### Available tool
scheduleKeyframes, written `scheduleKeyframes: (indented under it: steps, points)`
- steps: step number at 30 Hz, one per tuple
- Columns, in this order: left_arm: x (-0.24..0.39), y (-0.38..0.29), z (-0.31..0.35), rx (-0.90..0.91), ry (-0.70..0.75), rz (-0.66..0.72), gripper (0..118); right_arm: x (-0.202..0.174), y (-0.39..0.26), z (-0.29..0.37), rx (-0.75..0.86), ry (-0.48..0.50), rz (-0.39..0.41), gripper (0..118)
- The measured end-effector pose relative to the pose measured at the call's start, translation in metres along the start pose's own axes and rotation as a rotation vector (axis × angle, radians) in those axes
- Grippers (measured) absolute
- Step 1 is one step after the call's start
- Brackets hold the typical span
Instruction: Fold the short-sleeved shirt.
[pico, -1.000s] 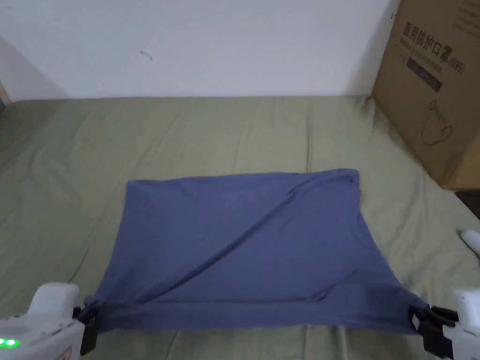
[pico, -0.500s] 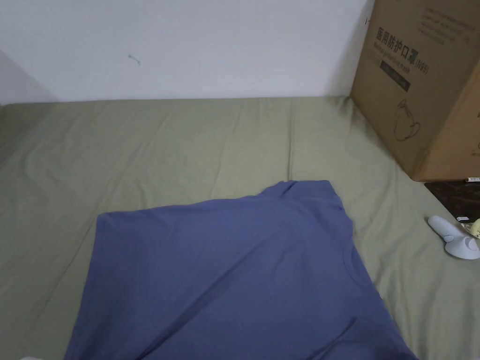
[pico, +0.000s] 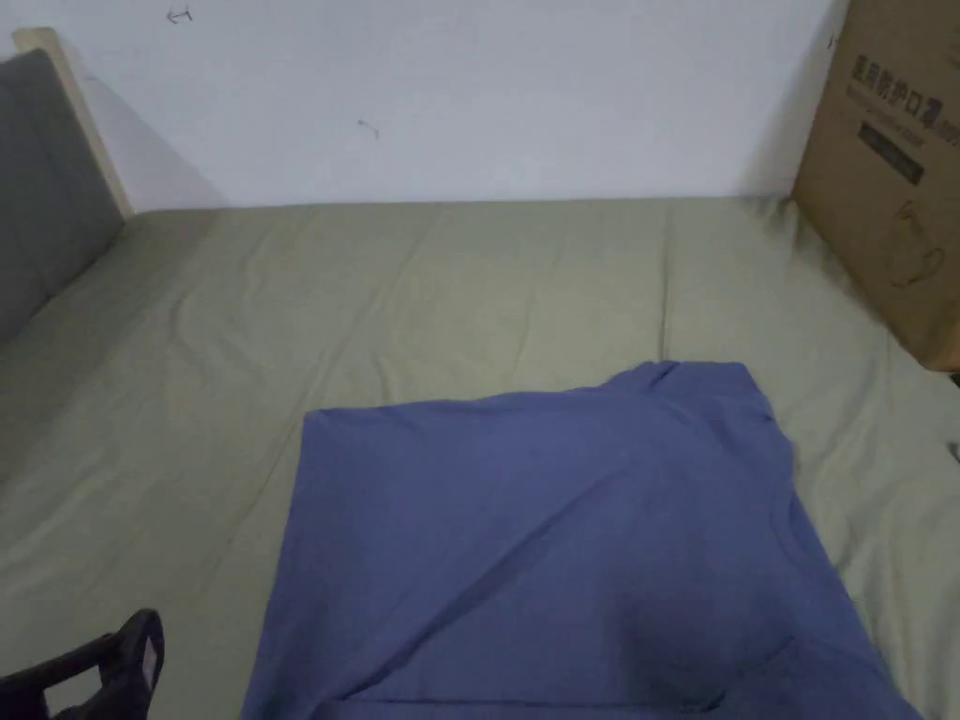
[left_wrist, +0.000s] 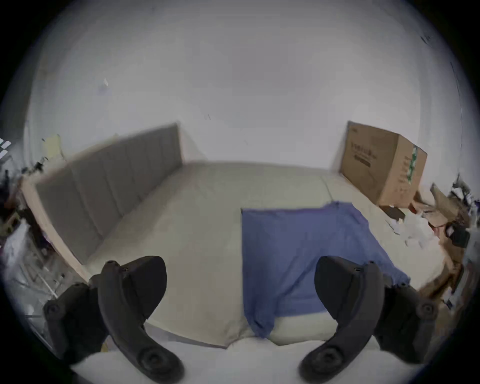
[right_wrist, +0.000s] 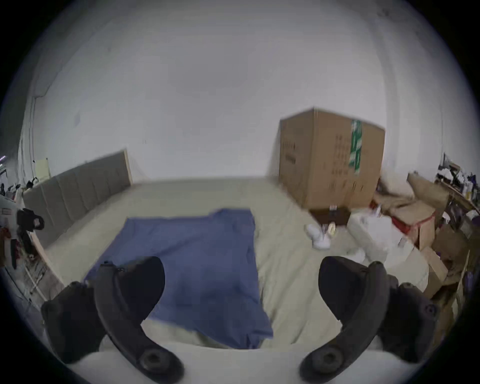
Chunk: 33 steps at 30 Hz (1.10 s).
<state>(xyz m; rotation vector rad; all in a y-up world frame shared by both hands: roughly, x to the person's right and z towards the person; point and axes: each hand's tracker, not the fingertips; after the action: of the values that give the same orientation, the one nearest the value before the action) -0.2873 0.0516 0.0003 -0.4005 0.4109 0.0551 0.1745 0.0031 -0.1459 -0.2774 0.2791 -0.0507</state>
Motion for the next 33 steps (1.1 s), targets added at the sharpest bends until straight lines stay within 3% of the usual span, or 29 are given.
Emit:
scheduleKeyframes:
  steps: [2,3,4,5,6,7,8,11,13,17,20,21,22,23,24,25,26,31,33]
  points:
    - [0.017,0.002,0.008,0.011,0.078,-0.044,103,-0.012,0.001,0.005,-0.018,-0.005,-0.019,115]
    - [0.006,-0.013,-0.002,0.010,0.083,-0.078,58,-0.017,-0.002,0.008,-0.002,-0.013,-0.011,108]
    - [0.008,-0.018,-0.005,0.006,0.080,-0.096,0,-0.010,-0.013,0.010,0.032,-0.028,0.005,77]
    - [0.004,-0.027,-0.008,0.043,0.093,-0.065,0,-0.012,-0.016,0.008,0.025,-0.045,0.011,0]
    - [-0.001,-0.029,-0.016,-0.009,-0.002,-0.025,0,-0.015,-0.011,0.006,0.013,0.016,0.060,0]
    - [0.009,-0.027,-0.018,-0.078,-0.056,-0.028,0,-0.007,-0.013,0.009,0.001,-0.003,0.006,0]
    - [0.014,-0.034,-0.022,-0.078,-0.040,-0.039,0,-0.012,-0.020,0.005,-0.063,0.066,-0.009,0]
    - [0.020,-0.041,-0.024,-0.076,-0.025,-0.070,0,-0.012,-0.024,0.009,-0.043,0.031,0.028,0]
    - [0.015,-0.046,-0.031,-0.109,-0.037,-0.045,0,-0.018,-0.020,0.011,-0.054,0.040,0.003,0]
    - [0.013,-0.060,-0.058,-0.296,-0.018,-0.048,0,-0.016,-0.025,0.009,-0.075,0.011,0.024,0]
    - [0.016,-0.077,-0.092,-0.465,-0.068,0.058,4,-0.014,-0.032,0.007,-0.097,0.009,0.024,0]
    - [0.013,-0.083,-0.107,-0.502,-0.117,0.119,47,-0.012,-0.034,0.006,-0.111,0.015,0.015,0]
    - [0.012,-0.088,-0.122,-0.540,-0.146,0.149,100,-0.011,-0.036,0.006,-0.113,0.012,0.011,0]
    - [0.012,-0.093,-0.138,-0.585,-0.143,0.141,113,-0.010,-0.037,0.006,-0.118,0.011,0.006,0]
    - [0.012,-0.098,-0.152,-0.624,-0.158,0.157,118,-0.009,-0.039,0.005,-0.123,0.011,0.001,0]
    - [0.019,-0.097,-0.163,-0.602,-0.088,0.032,118,-0.013,-0.037,0.005,-0.131,-0.002,0.027,0]
    - [0.020,-0.098,-0.174,-0.639,-0.082,-0.004,108,-0.016,-0.037,0.005,-0.136,-0.005,0.028,0]
    - [0.021,-0.126,-0.229,-0.809,-0.072,-0.023,108,-0.014,-0.036,-0.001,-0.161,-0.034,0.026,0]
    - [0.023,-0.138,-0.242,-0.875,-0.057,-0.076,98,-0.011,-0.037,-0.004,-0.175,-0.041,0.023,0]
